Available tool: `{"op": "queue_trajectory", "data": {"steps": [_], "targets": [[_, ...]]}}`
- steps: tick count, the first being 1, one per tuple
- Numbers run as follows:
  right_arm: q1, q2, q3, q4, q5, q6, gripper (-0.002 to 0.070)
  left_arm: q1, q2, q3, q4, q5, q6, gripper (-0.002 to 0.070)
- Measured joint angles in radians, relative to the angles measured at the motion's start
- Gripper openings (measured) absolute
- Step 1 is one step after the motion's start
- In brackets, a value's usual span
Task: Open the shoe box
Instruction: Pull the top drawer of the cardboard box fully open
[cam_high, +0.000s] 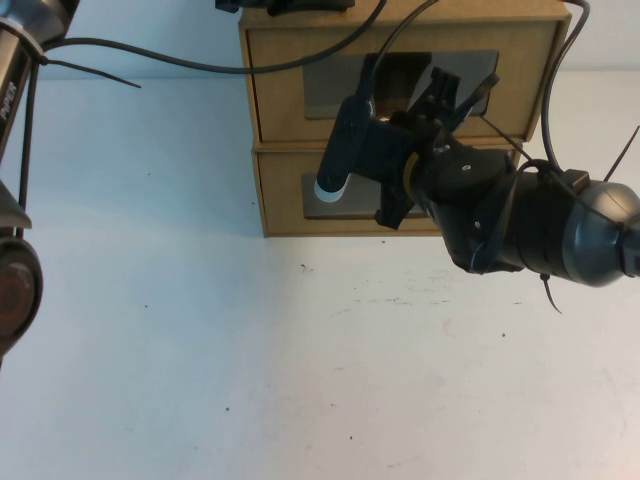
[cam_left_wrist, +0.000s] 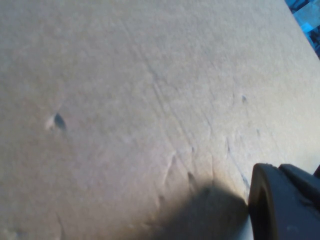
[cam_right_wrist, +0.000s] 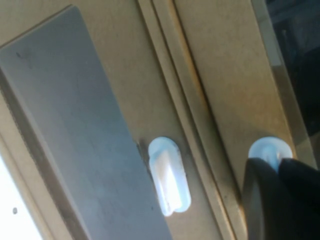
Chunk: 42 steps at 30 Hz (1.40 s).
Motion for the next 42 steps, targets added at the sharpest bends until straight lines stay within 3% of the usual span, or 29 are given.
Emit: {"op": "queue_trajectory", "data": {"steps": [24, 42], "targets": [[0.008, -0.172, 0.204, 0.026, -0.048, -0.046, 0.0010, -0.004, 0.010, -0.002, -0.043, 0.029, -0.038, -0.0004], [0.130, -0.337, 0.387, 0.141, 0.041, -0.053, 0.0010, -0.004, 0.013, -0.004, -0.051, 0.029, -0.049, -0.0004]]}}
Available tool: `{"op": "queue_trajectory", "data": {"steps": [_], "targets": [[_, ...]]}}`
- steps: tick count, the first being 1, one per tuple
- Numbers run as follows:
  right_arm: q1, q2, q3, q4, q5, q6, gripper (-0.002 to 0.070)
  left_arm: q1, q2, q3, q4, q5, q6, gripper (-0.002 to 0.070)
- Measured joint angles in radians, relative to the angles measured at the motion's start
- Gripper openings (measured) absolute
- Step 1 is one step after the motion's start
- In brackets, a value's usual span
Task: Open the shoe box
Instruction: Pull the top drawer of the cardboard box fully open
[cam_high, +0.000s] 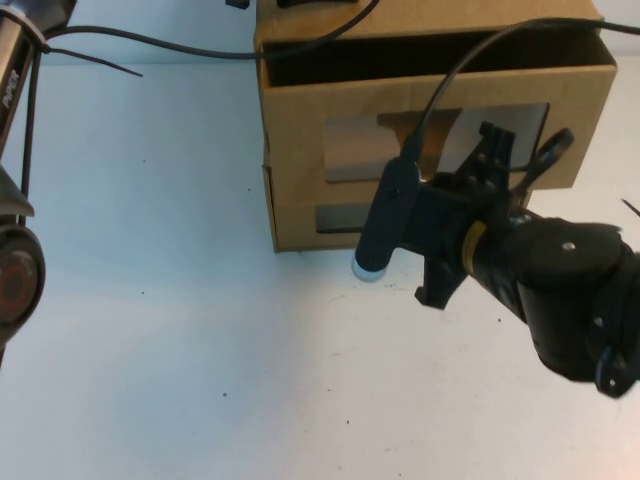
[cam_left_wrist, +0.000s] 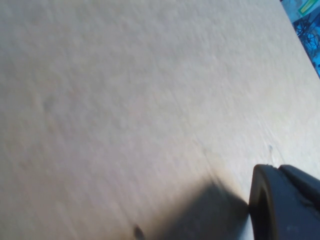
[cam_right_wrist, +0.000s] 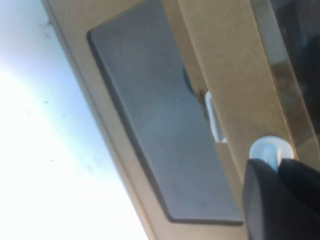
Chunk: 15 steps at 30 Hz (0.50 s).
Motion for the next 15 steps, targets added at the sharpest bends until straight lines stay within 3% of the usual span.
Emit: {"op": "queue_trajectory", "data": {"steps": [15], "targets": [[0.216, -0.140, 0.107, 0.224, 0.188, -0.035, 0.0010, 0.000, 0.002, 0.000, -0.010, 0.000, -0.006, -0.0004]]}}
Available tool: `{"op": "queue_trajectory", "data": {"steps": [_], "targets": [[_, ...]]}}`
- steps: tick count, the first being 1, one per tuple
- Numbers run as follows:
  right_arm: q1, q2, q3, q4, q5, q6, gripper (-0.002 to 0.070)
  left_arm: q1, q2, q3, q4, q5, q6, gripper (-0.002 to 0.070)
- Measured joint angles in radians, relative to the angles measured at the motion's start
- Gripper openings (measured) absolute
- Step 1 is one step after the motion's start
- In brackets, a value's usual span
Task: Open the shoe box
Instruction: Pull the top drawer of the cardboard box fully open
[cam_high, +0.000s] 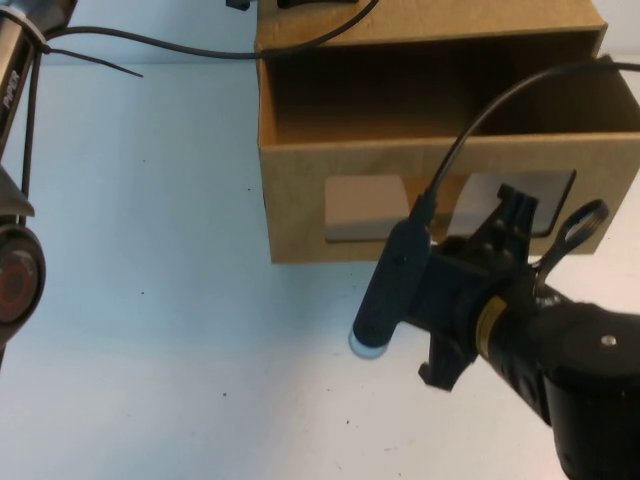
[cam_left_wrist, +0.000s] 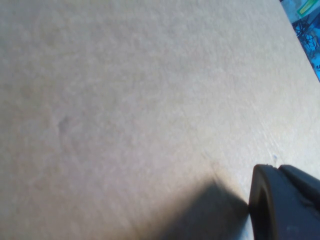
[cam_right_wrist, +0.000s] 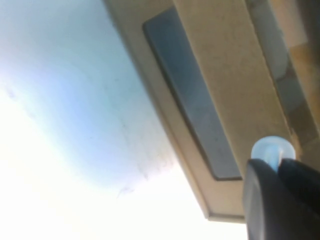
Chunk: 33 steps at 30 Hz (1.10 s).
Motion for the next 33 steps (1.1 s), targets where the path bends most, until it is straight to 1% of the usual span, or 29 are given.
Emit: {"op": "queue_trajectory", "data": {"steps": [9, 13, 19, 27, 30, 33], "targets": [[0.088, -0.017, 0.004, 0.179, 0.099, -0.136, 0.0011, 0.000, 0.002, 0.000, 0.000, 0.000, 0.000, -0.0004], [0.110, -0.026, 0.004, 0.203, 0.114, -0.145, 0.0011, 0.000, 0.002, 0.000, 0.000, 0.000, 0.000, -0.0004], [0.122, -0.058, 0.004, 0.275, 0.131, -0.206, 0.0011, 0.000, 0.002, 0.000, -0.001, 0.000, 0.000, -0.0004], [0.126, -0.063, 0.004, 0.299, 0.140, -0.222, 0.0015, 0.000, 0.002, 0.000, -0.004, 0.000, 0.000, -0.0004], [0.126, -0.064, 0.004, 0.318, 0.139, -0.222, 0.0050, 0.000, 0.004, 0.000, -0.012, 0.000, 0.000, -0.0004], [0.127, -0.064, 0.004, 0.340, 0.146, -0.222, 0.0183, 0.000, 0.004, 0.000, -0.020, 0.000, 0.000, -0.0004]]}}
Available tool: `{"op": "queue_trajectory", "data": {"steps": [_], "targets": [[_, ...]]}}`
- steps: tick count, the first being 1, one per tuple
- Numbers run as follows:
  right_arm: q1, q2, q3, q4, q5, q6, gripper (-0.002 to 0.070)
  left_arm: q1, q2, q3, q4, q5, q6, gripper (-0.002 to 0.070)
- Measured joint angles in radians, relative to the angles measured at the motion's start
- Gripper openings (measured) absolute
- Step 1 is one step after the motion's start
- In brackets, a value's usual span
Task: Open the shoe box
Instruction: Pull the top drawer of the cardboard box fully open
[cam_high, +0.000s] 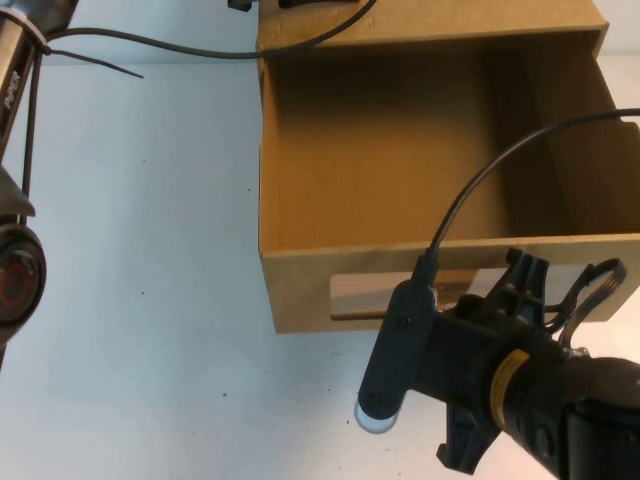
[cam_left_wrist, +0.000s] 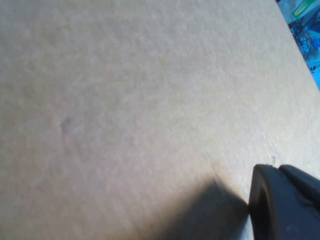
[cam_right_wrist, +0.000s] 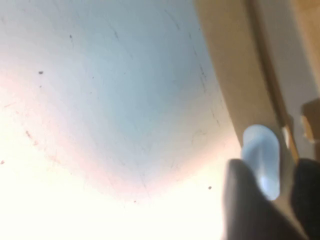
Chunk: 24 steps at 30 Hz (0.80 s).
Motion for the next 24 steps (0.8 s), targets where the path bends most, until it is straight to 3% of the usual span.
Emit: {"op": "queue_trajectory", "data": {"steps": [2, 5, 14, 24], "targets": [[0.000, -0.004, 0.000, 0.005, 0.003, 0.000, 0.0294, 0.000, 0.000, 0.000, 0.000, 0.000, 0.000, -0.0004], [0.000, -0.024, 0.000, 0.016, 0.009, 0.000, 0.0376, 0.000, 0.000, 0.000, 0.000, 0.000, 0.000, -0.0004], [0.019, -0.122, -0.068, 0.196, 0.117, -0.035, 0.0300, 0.010, 0.000, -0.115, 0.019, 0.008, -0.006, -0.0004], [0.051, -0.258, -0.228, 0.451, 0.296, -0.149, 0.0278, 0.012, -0.014, -0.339, 0.019, 0.016, -0.033, -0.0004]]}}
